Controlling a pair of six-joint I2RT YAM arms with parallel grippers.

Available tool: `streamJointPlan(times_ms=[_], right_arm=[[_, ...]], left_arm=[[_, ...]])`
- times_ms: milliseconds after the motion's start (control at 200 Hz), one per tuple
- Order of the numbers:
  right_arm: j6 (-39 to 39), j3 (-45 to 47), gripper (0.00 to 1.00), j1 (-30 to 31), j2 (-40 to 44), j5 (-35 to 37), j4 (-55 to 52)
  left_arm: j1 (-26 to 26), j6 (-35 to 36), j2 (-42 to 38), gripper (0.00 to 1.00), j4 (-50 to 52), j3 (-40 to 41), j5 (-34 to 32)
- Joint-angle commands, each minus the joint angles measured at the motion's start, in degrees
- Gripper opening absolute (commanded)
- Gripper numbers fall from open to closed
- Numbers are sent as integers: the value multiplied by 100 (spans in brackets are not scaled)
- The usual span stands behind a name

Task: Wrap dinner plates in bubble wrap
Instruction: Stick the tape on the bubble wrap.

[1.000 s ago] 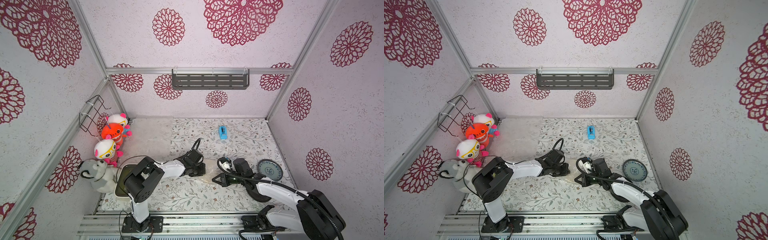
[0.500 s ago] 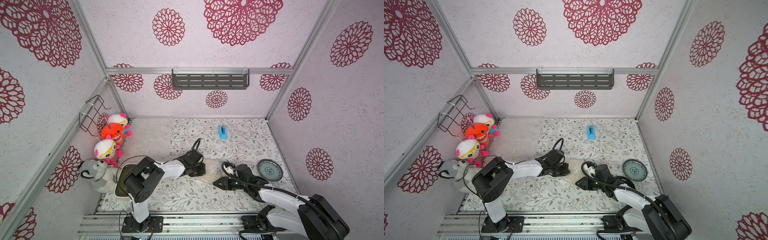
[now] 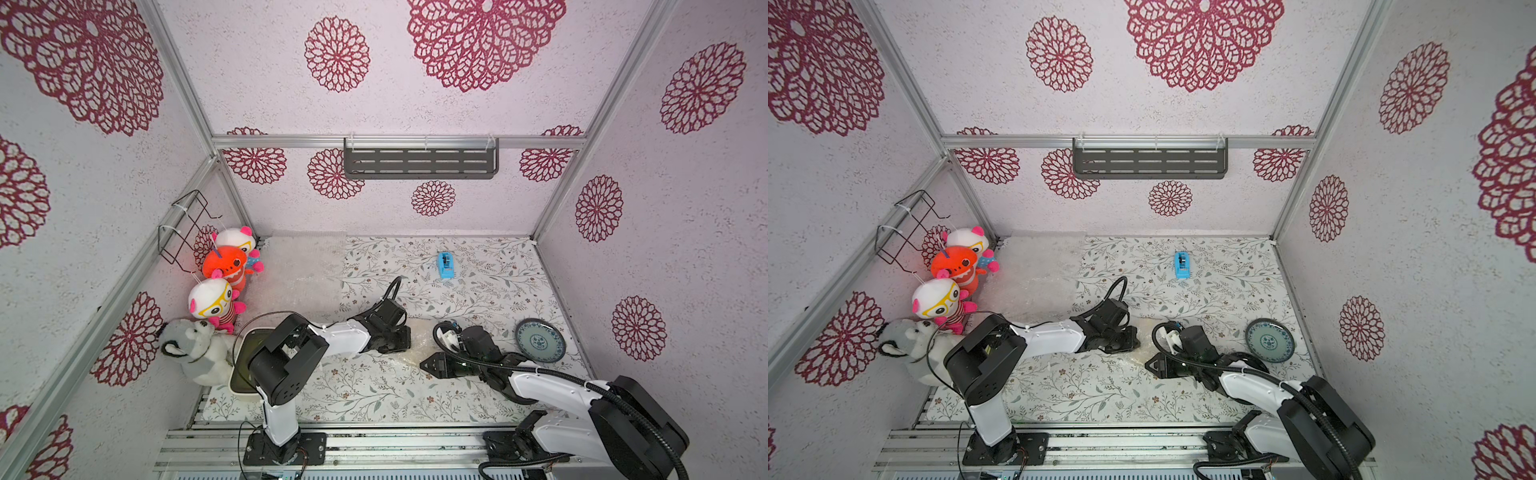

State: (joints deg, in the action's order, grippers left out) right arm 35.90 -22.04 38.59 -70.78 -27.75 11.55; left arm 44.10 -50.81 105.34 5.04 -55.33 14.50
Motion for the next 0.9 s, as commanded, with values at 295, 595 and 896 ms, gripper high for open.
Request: streamJointPlan(times_ms=[295,595,896], right_arm=[[-297,-209,24,118,-660,136,318],[-216,-44,1,123,-174,-151,241],[-129,107,0,123,536,-700,-321]], left_arm=[[62,-17,-20,0,32,101,36],[61,-26,-31,0,32,126,19],[54,-70,10,0,127,93,-28]])
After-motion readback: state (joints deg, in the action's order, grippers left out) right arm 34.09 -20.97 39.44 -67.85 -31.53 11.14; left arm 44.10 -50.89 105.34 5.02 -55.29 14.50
